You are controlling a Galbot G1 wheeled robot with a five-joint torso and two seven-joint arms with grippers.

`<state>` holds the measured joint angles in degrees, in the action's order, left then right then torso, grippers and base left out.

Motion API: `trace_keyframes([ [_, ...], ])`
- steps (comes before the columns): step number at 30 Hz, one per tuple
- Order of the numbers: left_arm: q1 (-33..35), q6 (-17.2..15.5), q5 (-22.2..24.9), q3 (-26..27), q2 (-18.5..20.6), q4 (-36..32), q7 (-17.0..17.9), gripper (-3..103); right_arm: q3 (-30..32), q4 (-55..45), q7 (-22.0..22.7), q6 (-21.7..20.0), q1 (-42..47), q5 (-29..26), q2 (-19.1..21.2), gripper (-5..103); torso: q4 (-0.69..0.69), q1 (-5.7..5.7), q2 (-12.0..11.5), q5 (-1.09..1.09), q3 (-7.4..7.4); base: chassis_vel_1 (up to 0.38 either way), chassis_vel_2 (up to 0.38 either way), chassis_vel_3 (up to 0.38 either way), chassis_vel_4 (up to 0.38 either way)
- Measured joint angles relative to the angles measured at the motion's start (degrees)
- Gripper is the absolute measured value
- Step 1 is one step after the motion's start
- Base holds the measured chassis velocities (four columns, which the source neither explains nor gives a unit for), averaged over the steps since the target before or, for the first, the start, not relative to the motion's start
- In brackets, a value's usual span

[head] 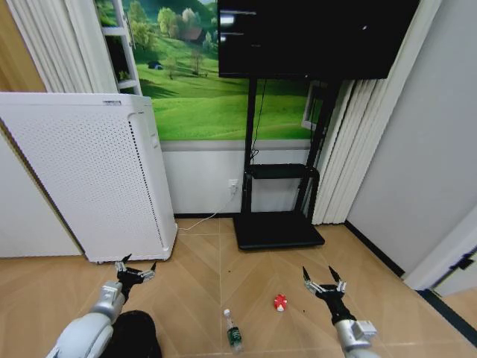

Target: Pick up the trash bin and place the garbage on the floor into it.

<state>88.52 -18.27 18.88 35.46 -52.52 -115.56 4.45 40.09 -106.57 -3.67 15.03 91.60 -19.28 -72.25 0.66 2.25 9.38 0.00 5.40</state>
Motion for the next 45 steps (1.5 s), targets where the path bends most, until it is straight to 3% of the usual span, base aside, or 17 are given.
trace_keyframes([
  [6,0.41,3.44,-2.09,-0.04,-3.13,0.25,-0.70,100,0.07,0.47,0.00,0.00,-0.39,-0.53,0.18,100,0.01,0.01,0.04,0.00,0.03,0.000,0.000,0.000,0.000],
  [8,0.25,8.11,-3.24,2.34,-6.55,-0.72,-1.83,100,0.24,0.87,0.00,0.00,-0.74,-0.75,0.28,100,0.01,0.02,0.06,0.00,0.04,0.000,0.000,0.000,0.000],
  [10,0.44,9.72,-3.56,3.16,-7.96,-1.33,-1.91,100,0.22,1.07,0.00,0.00,-0.80,-0.77,0.28,100,0.02,0.02,0.06,0.01,0.04,0.000,0.000,0.000,0.000],
  [12,1.68,14.72,-3.43,4.73,-10.63,-2.71,-1.91,100,-0.08,1.38,-0.01,0.01,-0.96,-0.78,0.17,100,0.01,0.02,0.08,0.00,0.05,0.000,0.000,0.000,0.000],
  [16,3.45,17.27,-2.12,6.65,-12.78,-3.34,-1.78,100,-0.55,1.68,0.00,0.02,-1.27,-0.77,0.09,100,-0.01,0.02,0.10,0.01,0.06,0.000,0.000,0.000,0.000],
  [18,3.85,14.09,-0.90,7.97,-12.63,-0.47,1.01,100,-1.10,1.74,-0.01,0.02,-1.46,-0.75,0.19,100,-0.01,0.03,0.10,-0.02,0.08,0.000,0.000,0.000,0.000],
  [21,2.76,13.12,-0.50,8.95,-10.57,2.50,1.46,100,-1.17,1.68,0.00,0.02,-1.53,-0.76,0.53,100,0.03,0.03,0.10,0.01,0.08,0.000,0.000,0.000,0.000],
  [23,2.69,13.05,-0.49,8.99,-10.42,2.70,1.46,100,-1.17,1.66,0.00,0.02,-1.54,-0.77,0.56,100,0.02,0.03,0.10,0.01,0.08,0.000,0.000,0.000,0.000],
  [27,2.25,11.22,0.41,8.54,-6.43,5.53,-0.45,100,-1.01,1.45,0.00,0.00,-1.34,-0.85,0.94,100,0.03,0.03,0.11,-0.01,0.09,0.000,0.000,0.000,0.000],
  [29,4.52,8.31,1.49,5.60,-2.75,5.07,-1.26,103,-0.39,1.11,0.00,-0.01,-0.75,-1.03,1.18,100,0.02,0.04,0.12,-0.01,0.09,0.000,0.000,0.000,0.000],
  [31,5.52,7.29,2.08,4.79,-2.17,4.52,-1.29,100,-0.14,1.03,0.00,-0.01,-0.59,-1.21,1.26,100,0.02,0.03,0.13,-0.01,0.09,0.000,0.000,0.000,0.000],
  [32,8.38,5.19,2.67,3.33,-1.76,3.47,-0.40,99,0.34,1.02,0.00,-0.01,-0.42,-1.43,1.41,100,0.00,0.03,0.14,0.00,0.09,0.000,0.000,0.000,0.000],
  [39,17.18,4.39,-3.85,3.43,-1.27,2.64,1.45,99,0.48,1.25,-0.07,-0.01,-0.77,-1.87,1.81,100,0.00,0.03,0.14,-0.02,0.10,0.000,0.000,0.000,0.000],
  [45,22.71,4.39,-4.63,5.61,-0.81,0.56,3.49,99,0.02,1.37,-0.09,-0.02,-1.16,-1.95,1.82,100,0.01,0.03,0.14,-0.02,0.10,0.000,0.000,0.000,0.000],
])
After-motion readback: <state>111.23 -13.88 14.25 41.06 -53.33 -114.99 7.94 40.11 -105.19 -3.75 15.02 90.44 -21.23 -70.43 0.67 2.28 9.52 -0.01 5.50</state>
